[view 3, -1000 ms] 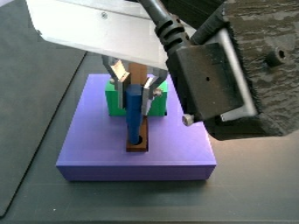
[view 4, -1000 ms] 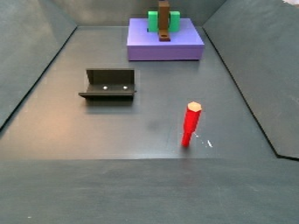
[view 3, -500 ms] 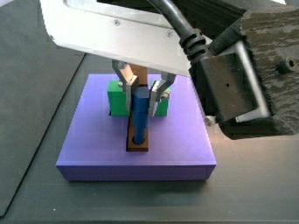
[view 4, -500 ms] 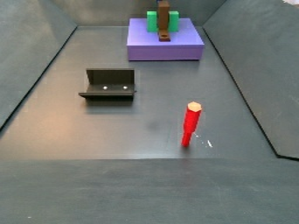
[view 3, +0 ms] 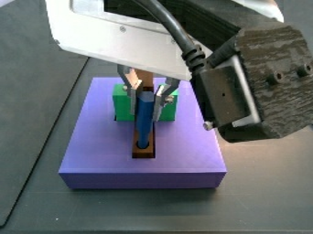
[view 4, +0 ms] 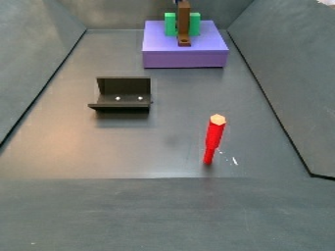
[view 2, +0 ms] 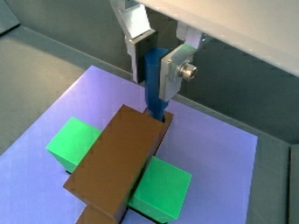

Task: Pick up the blue object. Move up. Move to above the board. Insert the blue object.
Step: Insert the blue object.

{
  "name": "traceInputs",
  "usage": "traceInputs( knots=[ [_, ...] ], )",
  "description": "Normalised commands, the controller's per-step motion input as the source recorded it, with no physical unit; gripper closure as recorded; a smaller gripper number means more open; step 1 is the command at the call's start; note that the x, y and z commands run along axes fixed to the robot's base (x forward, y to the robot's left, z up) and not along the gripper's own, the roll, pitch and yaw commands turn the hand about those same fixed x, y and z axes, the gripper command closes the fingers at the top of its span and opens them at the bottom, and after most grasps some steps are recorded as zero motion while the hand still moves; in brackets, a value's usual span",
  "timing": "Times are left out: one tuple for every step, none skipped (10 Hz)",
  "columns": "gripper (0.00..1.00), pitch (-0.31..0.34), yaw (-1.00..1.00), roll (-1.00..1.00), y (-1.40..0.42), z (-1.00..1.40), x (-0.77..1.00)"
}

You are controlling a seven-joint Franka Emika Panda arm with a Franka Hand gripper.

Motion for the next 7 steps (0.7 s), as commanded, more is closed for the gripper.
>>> traceInputs(
  knots=[
    [1.00,-0.010,0.02,-0.06,-0.10,-0.16,0.11],
    [1.00,-0.010,0.01,-0.05,-0.09,-0.21,0.17],
    [1.00,-0.014,0.03,-0.01,0.00,-0.33,0.23],
    [1.00,-0.023,0.02,0.00,0.00,-0.46,0.23],
    [1.00,-0.020,0.00,0.10,0.00,-0.49,0.00],
    [1.00,-0.059,0.00,0.06,-0.11,-0.35,-0.03],
    [1.00,0.000,0.00,0.04,0.00,0.00,0.00]
  ],
)
